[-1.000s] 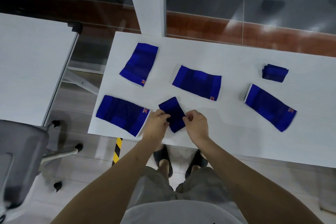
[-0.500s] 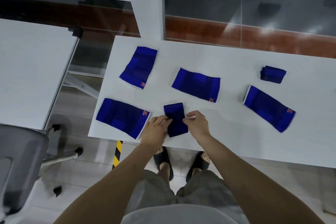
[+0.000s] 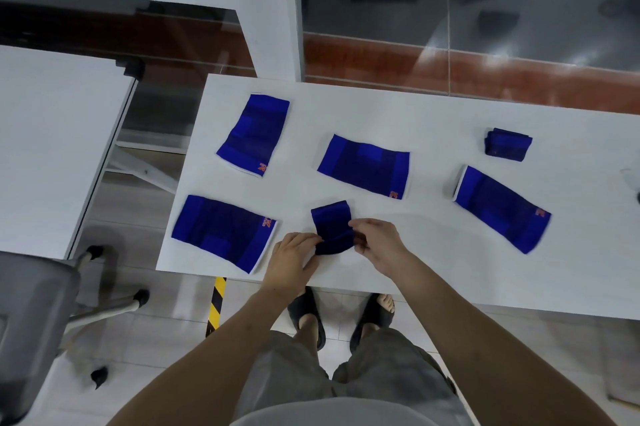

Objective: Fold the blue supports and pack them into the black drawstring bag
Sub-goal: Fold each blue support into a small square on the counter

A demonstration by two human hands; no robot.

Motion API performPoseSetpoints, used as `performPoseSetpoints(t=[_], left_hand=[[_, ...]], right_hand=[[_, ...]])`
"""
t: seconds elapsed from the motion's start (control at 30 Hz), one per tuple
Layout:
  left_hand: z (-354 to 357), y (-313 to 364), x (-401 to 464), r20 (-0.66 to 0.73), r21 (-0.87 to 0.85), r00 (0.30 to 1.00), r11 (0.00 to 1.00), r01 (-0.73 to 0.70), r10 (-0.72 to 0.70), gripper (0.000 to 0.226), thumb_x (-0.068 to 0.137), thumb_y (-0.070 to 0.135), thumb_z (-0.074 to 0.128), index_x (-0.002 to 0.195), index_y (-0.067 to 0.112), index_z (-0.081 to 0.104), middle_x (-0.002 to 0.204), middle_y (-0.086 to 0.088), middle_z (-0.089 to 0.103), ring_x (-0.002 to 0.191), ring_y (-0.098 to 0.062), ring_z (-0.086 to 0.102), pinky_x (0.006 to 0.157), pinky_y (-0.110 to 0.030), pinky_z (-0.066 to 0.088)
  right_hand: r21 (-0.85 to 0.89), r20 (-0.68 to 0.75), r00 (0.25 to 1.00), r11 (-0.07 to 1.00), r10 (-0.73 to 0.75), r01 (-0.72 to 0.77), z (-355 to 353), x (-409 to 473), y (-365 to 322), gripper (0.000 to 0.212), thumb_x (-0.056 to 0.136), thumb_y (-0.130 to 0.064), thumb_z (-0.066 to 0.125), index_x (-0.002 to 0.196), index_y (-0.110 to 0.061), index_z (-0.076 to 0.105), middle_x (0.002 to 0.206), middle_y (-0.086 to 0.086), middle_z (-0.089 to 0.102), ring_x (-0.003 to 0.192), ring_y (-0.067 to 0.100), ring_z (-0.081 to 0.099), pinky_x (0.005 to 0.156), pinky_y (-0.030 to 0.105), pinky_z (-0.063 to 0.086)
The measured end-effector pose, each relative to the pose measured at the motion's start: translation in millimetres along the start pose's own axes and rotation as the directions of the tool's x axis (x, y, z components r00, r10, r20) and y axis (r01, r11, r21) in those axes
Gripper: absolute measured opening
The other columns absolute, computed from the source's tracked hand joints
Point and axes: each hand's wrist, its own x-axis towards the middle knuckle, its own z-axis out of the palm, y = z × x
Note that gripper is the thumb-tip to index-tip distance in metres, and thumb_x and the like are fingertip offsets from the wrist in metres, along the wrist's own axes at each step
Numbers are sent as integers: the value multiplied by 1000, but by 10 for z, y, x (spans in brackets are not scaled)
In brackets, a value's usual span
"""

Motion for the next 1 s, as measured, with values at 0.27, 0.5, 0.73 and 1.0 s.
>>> performPoseSetpoints(t=[0.27, 0.5, 0.73, 1.0], left_hand=[[-53, 197, 150, -41, -219, 988, 967, 134, -146, 29, 102, 14, 56, 131, 14, 62, 125, 0, 64, 116, -16, 55, 101, -28, 44], [58, 186, 321, 30, -269, 946, 909, 318, -322, 19, 104, 37, 50, 114, 22, 57, 101, 0, 64, 89, -13, 60, 76, -34, 54], [129, 348, 419, -37, -295, 847, 816, 497, -530, 20, 100, 44, 53, 111, 28, 57, 99, 6, 68, 84, -16, 64, 71, -39, 56], [88, 421, 486, -83, -264, 801, 788, 556, -593, 21, 96, 38, 63, 106, 29, 46, 91, 9, 64, 78, -10, 61, 61, -32, 52]], right_hand=[[-543, 189, 883, 704, -429, 458, -159, -47, 88, 27, 93, -19, 72, 117, -30, 67, 111, -13, 65, 97, 9, 62, 80, 15, 46], [-625, 195, 813, 569, -550, 534, -203, 25, 94, 17, 98, -30, 68, 109, -18, 71, 106, -10, 66, 92, 4, 56, 74, 11, 40], [-692, 115, 843, 567, -525, 447, -123, 163, 79, 18, 100, -39, 62, 104, -23, 69, 97, -9, 68, 90, 11, 62, 76, 27, 48], [-800, 17, 872, 517, -489, 305, -39, 214, 82, 33, 96, -49, 63, 113, -22, 70, 102, -5, 72, 89, 14, 67, 76, 33, 58]])
